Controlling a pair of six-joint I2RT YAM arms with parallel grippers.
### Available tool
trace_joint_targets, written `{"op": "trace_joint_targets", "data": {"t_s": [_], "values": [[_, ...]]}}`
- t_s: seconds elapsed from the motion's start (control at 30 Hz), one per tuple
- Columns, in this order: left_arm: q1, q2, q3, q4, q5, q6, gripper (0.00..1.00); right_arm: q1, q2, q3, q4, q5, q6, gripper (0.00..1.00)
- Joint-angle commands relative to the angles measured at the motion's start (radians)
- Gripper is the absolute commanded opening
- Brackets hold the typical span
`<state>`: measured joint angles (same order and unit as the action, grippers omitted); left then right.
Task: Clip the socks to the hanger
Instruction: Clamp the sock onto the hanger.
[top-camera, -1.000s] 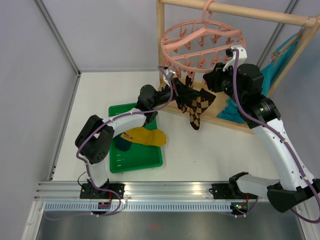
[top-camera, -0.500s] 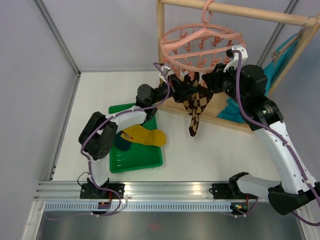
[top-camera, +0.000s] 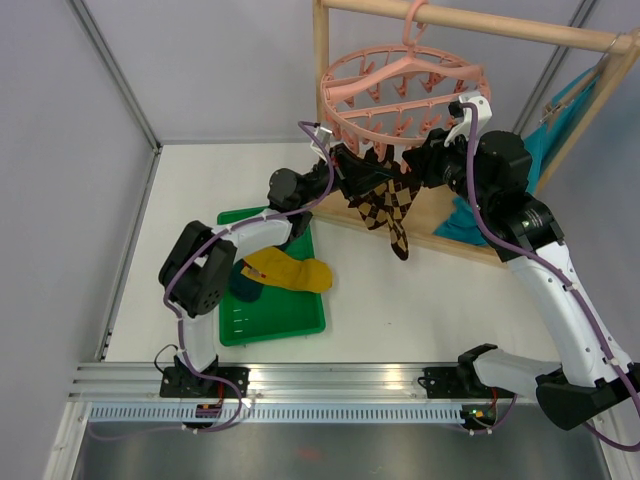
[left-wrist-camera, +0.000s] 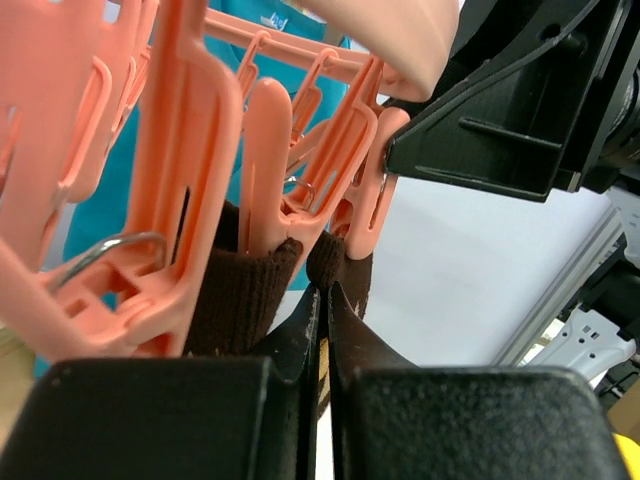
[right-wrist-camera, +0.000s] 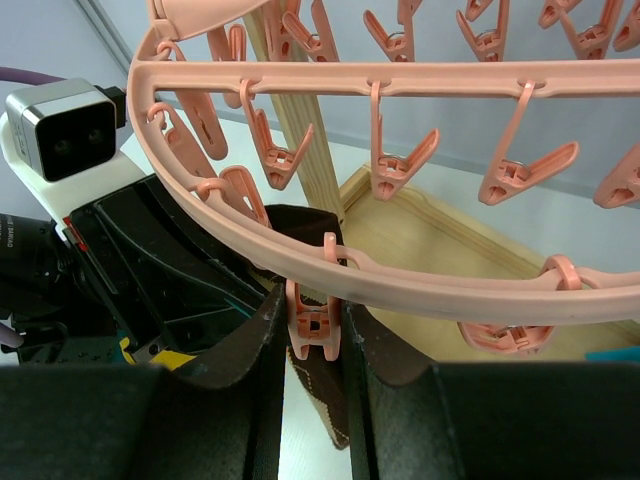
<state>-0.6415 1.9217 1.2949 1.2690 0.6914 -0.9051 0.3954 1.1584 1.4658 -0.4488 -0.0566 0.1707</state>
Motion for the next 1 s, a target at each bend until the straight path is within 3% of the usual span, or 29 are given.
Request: {"op": "trace_joint_targets", "data": {"t_s": [0.0, 0.97], "values": [[0.009, 0.010, 0.029, 0.133, 0.010, -0.051, 0.02, 0.002, -0.020, -0.001, 0.058, -0.014, -0.020, 0.00], [0.009, -0.009, -0.019, 0.139, -0.147, -0.074, 0.02, 0.002, -0.019, -0.010, 0.036, -0.037, -0.028, 0.00]]}}
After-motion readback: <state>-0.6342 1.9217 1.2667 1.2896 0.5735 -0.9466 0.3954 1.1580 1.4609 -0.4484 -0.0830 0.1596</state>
